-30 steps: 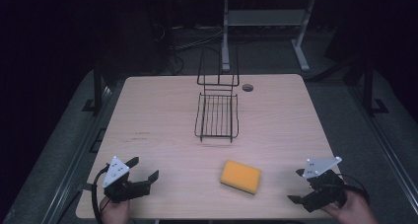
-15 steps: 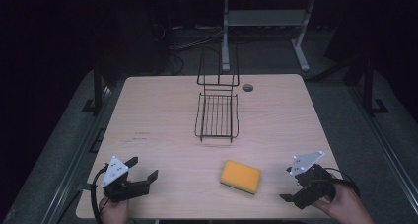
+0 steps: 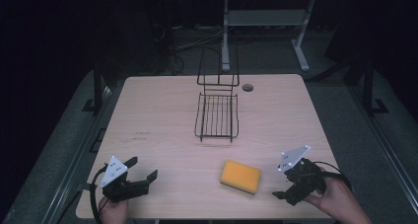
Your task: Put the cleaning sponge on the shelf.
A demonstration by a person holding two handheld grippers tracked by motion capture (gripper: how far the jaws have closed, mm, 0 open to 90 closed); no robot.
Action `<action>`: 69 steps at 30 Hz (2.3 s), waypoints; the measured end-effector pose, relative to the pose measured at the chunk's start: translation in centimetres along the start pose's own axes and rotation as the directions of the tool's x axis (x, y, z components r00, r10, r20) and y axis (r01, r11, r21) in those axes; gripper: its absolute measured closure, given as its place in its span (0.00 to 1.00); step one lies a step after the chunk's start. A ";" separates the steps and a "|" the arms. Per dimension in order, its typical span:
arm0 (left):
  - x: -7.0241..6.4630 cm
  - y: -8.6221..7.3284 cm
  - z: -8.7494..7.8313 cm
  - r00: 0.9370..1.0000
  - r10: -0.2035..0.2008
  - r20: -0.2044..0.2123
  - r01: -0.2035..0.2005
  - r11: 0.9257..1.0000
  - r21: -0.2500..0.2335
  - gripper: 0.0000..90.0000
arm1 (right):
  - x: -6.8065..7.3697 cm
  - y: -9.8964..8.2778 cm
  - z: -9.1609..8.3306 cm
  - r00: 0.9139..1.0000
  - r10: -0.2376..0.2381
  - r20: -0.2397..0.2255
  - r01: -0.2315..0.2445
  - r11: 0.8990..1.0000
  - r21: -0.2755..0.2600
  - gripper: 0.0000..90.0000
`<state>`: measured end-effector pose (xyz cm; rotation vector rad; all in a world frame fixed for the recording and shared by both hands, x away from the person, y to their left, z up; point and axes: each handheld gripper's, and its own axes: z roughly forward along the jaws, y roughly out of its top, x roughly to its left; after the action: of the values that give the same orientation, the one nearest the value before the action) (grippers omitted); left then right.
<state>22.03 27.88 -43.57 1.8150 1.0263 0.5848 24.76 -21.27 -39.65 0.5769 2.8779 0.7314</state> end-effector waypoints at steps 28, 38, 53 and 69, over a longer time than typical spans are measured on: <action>0.2 0.0 -0.2 1.000 -0.002 0.003 0.002 1.000 -0.006 0.14 | 0.2 5.6 2.5 0.995 -0.067 -0.071 0.073 0.993 0.089 0.16; 0.2 0.0 -0.2 1.000 0.000 0.004 0.000 1.000 -0.008 0.14 | 0.2 7.0 4.0 0.993 -0.079 -0.090 0.089 0.989 0.117 0.16; 0.2 0.0 -0.2 1.000 0.001 0.005 -0.001 1.000 -0.008 0.14 | -0.1 8.0 4.9 0.992 -0.084 -0.094 0.095 0.989 0.113 0.16; 0.2 0.0 -0.3 1.000 -0.004 0.005 0.004 1.000 -0.009 0.14 | 0.0 9.0 5.7 0.990 -0.090 -0.107 0.104 0.986 0.130 0.16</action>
<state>21.95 28.19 -43.47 1.8052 1.0217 0.5812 28.97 -11.48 -40.30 0.4220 3.0423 0.5700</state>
